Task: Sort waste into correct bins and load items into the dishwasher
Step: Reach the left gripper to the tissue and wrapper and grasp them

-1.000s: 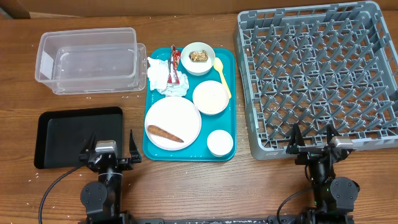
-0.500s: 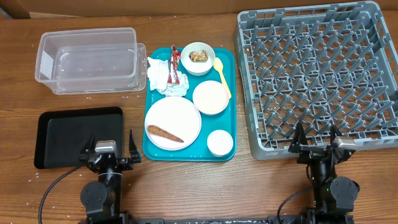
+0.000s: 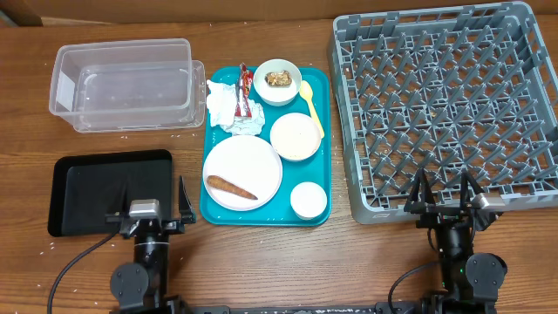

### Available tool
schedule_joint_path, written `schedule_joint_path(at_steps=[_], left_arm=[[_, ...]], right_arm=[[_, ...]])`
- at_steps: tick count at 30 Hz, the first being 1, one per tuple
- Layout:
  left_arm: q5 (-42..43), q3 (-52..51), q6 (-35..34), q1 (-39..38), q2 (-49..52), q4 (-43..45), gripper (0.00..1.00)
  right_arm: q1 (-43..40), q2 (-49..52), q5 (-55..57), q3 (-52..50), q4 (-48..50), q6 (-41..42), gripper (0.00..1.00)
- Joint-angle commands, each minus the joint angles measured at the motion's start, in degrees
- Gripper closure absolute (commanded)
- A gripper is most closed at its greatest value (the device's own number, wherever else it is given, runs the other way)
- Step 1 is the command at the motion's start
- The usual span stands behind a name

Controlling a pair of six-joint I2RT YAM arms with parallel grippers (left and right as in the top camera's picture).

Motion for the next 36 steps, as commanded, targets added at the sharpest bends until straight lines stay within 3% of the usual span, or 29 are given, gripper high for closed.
schedule_joint_path(at_steps=[1, 10, 15, 20, 24, 32, 36], left_arm=[[1.01, -0.17, -0.39, 0.26, -0.68, 4.37, 0.00], [2.23, 7.85, -0.37, 0.26, 6.16, 6.60, 0.00], [9.66, 24.83, -0.11, 0.24, 27.10, 3.45, 0.00], [16.00, 46.12, -0.11, -0.96, 48.41, -9.03, 0.00], [10.75, 67.78, 3.23, -7.58, 66.55, -23.45, 0.00], [-11.61, 102.27, 5.88, -21.86, 95.25, -48.57, 0.00], [-12.50, 107.12, 5.99, -24.30, 103.69, -52.15, 0.00]], right_arm=[[0.09, -0.46, -2.19, 1.84, 0.35, 0.94, 0.00], [0.09, 0.42, -2.03, 10.86, -3.67, 0.81, 0.00], [0.09, 7.30, -2.03, 21.57, -9.75, -0.96, 0.00], [0.09, 16.00, -2.01, 34.23, -19.12, -4.70, 0.00], [0.09, 25.92, -2.01, 45.75, -28.79, -5.49, 0.00], [0.09, 44.33, -2.03, 63.67, -46.49, -5.46, 0.00], [0.09, 51.08, -2.03, 67.60, -50.69, -5.46, 0.00]])
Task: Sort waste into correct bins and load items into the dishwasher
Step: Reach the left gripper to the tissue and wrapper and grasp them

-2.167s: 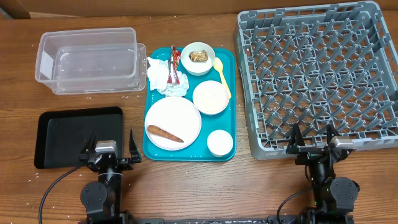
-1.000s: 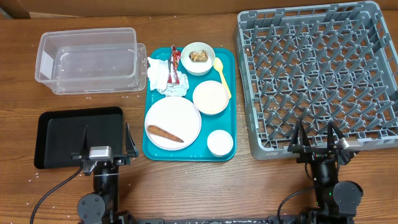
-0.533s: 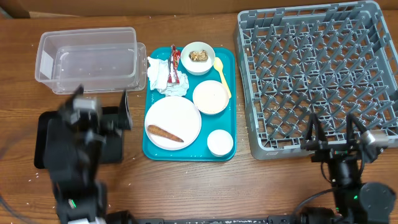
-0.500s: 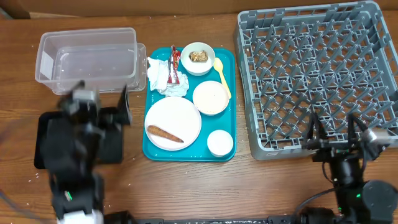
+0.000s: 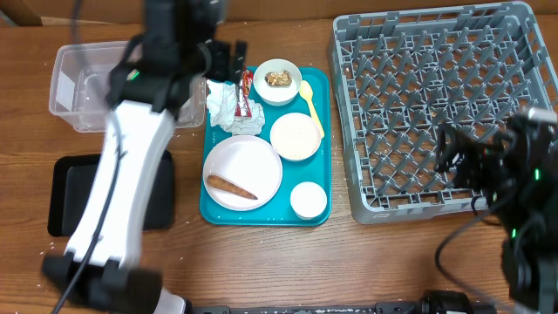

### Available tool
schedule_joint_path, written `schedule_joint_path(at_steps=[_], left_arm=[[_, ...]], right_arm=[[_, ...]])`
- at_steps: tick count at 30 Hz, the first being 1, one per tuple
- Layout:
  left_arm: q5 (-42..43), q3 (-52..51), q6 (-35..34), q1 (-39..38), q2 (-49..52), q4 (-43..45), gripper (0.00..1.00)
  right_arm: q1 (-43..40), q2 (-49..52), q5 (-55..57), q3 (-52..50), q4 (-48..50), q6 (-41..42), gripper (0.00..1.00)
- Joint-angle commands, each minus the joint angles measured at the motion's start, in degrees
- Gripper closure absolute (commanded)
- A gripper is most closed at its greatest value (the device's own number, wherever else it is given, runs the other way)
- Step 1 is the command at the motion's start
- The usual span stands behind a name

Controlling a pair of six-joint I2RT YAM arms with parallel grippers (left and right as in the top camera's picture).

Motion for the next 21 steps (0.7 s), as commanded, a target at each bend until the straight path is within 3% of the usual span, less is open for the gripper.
schedule_joint_path(at_steps=[1, 7, 10, 15, 18, 21], left_arm=[[-6.21, 3.58, 1.49, -1.70, 6.86, -1.18, 0.00], [2.91, 3.58, -0.44, -1.66, 14.49, -3.37, 0.00], [1.53, 3.58, -1.22, -1.46, 16.90, -5.53, 0.02], [-0.20, 3.58, -11.76, -0.50, 21.77, -6.95, 0.16], [-3.54, 3.58, -17.55, -0.31, 25.27, -7.19, 0.16], [-3.74, 3.58, -17.92, -0.13, 27.43, -7.13, 0.16]], right_arm=[[0.09, 4.66, -0.15, 3.06, -0.92, -0.46, 0.00], [0.09, 11.58, -1.33, 3.06, -0.94, -0.24, 0.00], [0.09, 14.19, -3.17, 3.06, -0.94, -0.24, 0.00], [0.09, 17.53, -3.37, 3.06, -1.22, -0.22, 0.00], [0.09, 18.64, -3.34, 3.06, -2.10, -0.24, 0.00], [0.09, 18.71, -3.32, 3.04, -2.69, -0.24, 0.00]])
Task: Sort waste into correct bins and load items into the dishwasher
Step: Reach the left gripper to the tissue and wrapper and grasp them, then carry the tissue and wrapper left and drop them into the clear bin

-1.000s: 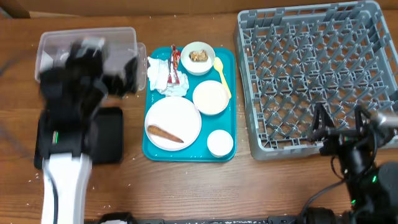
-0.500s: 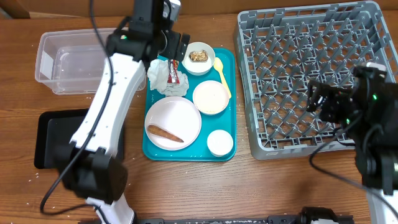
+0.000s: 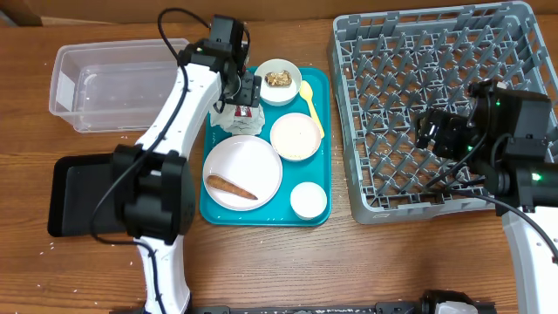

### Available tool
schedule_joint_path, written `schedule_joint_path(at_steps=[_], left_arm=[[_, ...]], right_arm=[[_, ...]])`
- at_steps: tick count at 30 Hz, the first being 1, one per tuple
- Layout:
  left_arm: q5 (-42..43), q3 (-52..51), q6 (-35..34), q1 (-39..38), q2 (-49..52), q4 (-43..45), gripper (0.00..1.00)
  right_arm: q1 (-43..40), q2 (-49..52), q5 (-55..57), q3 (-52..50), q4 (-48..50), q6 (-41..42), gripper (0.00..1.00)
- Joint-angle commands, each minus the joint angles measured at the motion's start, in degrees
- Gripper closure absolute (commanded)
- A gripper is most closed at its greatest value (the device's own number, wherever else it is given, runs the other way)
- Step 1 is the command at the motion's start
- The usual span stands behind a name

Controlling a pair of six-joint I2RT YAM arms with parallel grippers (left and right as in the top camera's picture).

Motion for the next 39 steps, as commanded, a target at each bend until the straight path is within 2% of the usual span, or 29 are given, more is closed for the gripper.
schedule_joint_path(at_steps=[1, 11, 13, 15, 21, 23, 24, 28, 32, 39], left_arm=[[-1.99, 1.31, -4.76, 0.48, 3.15, -0.17, 0.16], [-1.99, 1.25, -4.46, 0.48, 8.44, 3.82, 0.12], [-1.92, 1.25, -4.48, 0.48, 9.49, 3.91, 0.13], [-1.95, 1.22, -4.50, 0.48, 10.40, 3.80, 0.19], [-1.97, 1.20, -4.50, 0.46, 10.71, 3.41, 0.62], [-1.97, 1.20, -4.52, 0.46, 10.71, 3.21, 0.89], [-1.95, 1.20, -4.52, 0.46, 10.71, 3.17, 0.96], [0.02, 2.73, -4.55, 0.48, 10.43, 1.40, 0.96], [1.29, 9.05, -4.55, 0.52, 9.33, -4.59, 0.96], [0.79, 30.32, -4.22, 1.11, 6.08, -14.75, 0.96]], right_arm=[[0.09, -0.15, -0.50, 1.57, -0.35, -0.20, 0.00], [0.09, -0.15, -0.50, 1.55, -0.46, -0.22, 0.00], [0.09, -0.15, -0.50, 1.57, -0.48, -0.20, 0.00], [0.09, -0.15, -0.50, 1.55, -0.55, -0.22, 0.00], [0.09, -0.15, -0.50, 1.55, -0.68, -0.20, 0.00], [0.09, -0.15, -0.50, 1.57, -0.70, -0.20, 0.00], [0.09, -0.15, -0.50, 1.57, -0.72, -0.20, 0.00], [0.09, -0.15, -0.50, 1.57, -0.87, -0.20, 0.00], [0.09, -0.15, -0.50, 1.57, -0.87, -0.20, 0.00], [0.09, -0.15, -0.50, 1.57, -0.85, -0.20, 0.00]])
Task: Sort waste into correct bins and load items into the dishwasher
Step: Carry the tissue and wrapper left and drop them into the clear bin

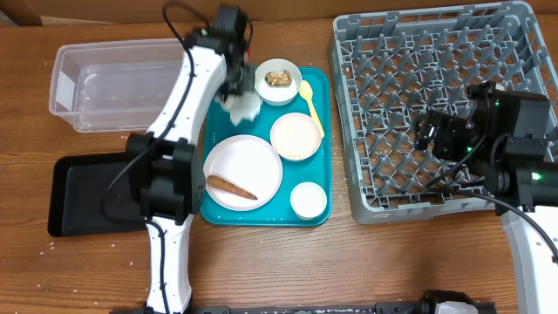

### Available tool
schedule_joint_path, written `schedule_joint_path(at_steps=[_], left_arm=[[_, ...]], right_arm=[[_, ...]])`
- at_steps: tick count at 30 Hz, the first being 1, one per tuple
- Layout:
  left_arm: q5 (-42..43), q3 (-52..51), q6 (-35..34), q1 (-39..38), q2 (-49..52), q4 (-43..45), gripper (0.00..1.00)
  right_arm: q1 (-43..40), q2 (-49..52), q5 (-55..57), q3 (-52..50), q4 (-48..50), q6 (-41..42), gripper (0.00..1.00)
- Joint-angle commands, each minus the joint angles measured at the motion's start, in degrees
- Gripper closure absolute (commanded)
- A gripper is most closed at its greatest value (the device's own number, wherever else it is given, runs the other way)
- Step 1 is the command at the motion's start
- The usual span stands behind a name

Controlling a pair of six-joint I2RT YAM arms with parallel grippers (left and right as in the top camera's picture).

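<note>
A teal tray point(324, 179) holds a big white plate point(248, 157) with a brown carrot-like scrap point(231, 187), a white bowl point(295, 137), a small white cup point(308, 201), a bowl of food scraps point(277, 79) and a yellow spoon point(310, 106). My left gripper point(238, 90) is at the tray's far left corner, shut on a crumpled white napkin point(244, 107) bunched beneath it. The red wrapper is hidden. My right gripper point(427, 133) hovers open over the grey dish rack point(436, 61), holding nothing.
A clear plastic bin point(122, 83) stands at the far left. A black tray bin point(83, 196) lies in front of it, partly under my left arm. The left arm stretches along the tray's left edge.
The left gripper, then over the spread napkin and red wrapper, now has the napkin gathered under it, and the wrapper no longer shows. The right arm has hardly moved.
Both arms first rested at the table's front edge, grippers open. Then the left arm was up near the clear bin and the right arm over the rack. Then the left gripper stood on the napkin and wrapper, and now the napkin is bunched in it.
</note>
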Motion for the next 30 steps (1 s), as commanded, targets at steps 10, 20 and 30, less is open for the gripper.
schedule_joint_path(at_steps=[10, 20, 30], left_arm=[[-8.50, 15.08, -3.45, 11.61, -3.80, -8.33, 0.96], [-4.70, -2.84, -6.36, 21.75, -3.19, 7.45, 0.64], [-2.82, 0.87, -4.85, 21.73, -3.37, 7.06, 0.00]], right_arm=[[0.09, -0.24, -0.50, 1.53, 0.24, -0.22, 0.00], [0.09, -0.24, -0.50, 1.55, 1.86, -0.22, 0.00], [0.09, -0.24, -0.52, 1.55, 1.70, -0.22, 0.00]])
